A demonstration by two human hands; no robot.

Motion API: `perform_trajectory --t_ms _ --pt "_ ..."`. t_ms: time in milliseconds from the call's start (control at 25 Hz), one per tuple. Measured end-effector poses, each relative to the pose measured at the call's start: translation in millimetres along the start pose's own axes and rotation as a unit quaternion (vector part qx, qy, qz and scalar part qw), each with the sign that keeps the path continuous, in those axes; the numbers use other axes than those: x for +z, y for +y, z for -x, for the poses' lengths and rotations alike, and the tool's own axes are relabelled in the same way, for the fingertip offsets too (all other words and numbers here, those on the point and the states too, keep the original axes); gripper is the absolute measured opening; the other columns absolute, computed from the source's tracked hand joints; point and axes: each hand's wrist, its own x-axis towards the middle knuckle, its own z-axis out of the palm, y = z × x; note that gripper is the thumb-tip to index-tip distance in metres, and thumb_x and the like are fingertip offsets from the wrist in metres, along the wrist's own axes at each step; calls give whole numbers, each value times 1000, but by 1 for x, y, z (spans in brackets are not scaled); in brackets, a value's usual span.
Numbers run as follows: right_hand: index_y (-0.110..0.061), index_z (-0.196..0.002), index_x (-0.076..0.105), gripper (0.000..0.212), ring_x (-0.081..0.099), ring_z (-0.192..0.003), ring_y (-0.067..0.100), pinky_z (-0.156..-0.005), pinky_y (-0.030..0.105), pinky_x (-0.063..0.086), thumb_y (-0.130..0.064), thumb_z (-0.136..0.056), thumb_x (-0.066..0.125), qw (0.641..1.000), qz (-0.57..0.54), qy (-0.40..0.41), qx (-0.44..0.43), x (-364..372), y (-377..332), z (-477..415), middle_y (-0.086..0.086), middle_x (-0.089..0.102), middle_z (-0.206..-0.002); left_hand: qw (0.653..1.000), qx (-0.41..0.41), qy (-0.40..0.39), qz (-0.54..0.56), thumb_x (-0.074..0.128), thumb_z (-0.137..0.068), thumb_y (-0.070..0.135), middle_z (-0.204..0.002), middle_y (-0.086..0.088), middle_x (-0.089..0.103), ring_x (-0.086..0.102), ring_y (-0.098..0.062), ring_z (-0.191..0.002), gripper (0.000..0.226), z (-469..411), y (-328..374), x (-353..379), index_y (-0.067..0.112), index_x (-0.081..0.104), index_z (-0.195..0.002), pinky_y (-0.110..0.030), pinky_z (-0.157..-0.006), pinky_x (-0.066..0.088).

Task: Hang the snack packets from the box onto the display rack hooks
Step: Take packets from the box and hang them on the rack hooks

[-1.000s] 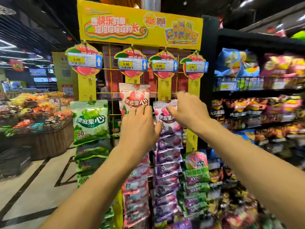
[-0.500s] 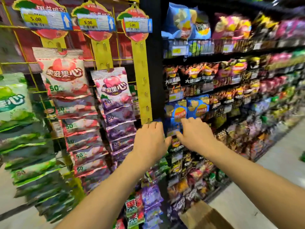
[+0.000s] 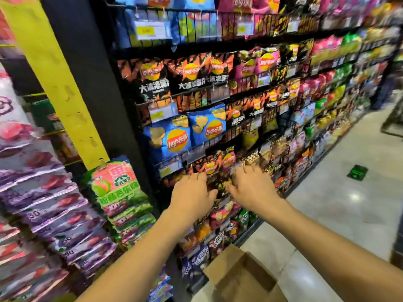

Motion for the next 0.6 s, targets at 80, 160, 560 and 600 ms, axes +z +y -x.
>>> perform_trajectory --t_ms 80,160,560,600 --pt "-12 -134 49 53 52 -121 34 -95 44 47 -52 -98 45 1000 0 -17 22 15 28 -3 11 57 -131 1000 6 -24 14 48 -104 54 -152 -9 51 47 -32 -140 67 -20 18 22 12 38 -155 -44 -114 42" --pt "-13 -130 50 50 52 -119 33 -93 44 47 -52 -99 45 999 5 -35 42 31 53 -6 10 57 -128 998 12 -50 23 49 -104 53 -148 -10 55 50 -33 -135 64 -41 33 45 12 41 -152 -46 -110 45" --pt "-14 -139 45 55 46 -127 34 -99 43 42 -52 -99 43 975 18 -148 163 136 129 -41 11 53 -136 979 80 -182 40 51 -102 50 -138 -12 60 53 -36 -130 50 -157 68 177 10 52 -134 -46 -102 46" --pt "-14 -139 45 54 46 -126 34 -98 44 43 -51 -99 44 972 15 -158 174 146 134 -47 12 54 -135 976 89 -193 45 52 -102 50 -140 -13 58 52 -36 -132 53 -170 71 190 10 51 -137 -47 -105 46"
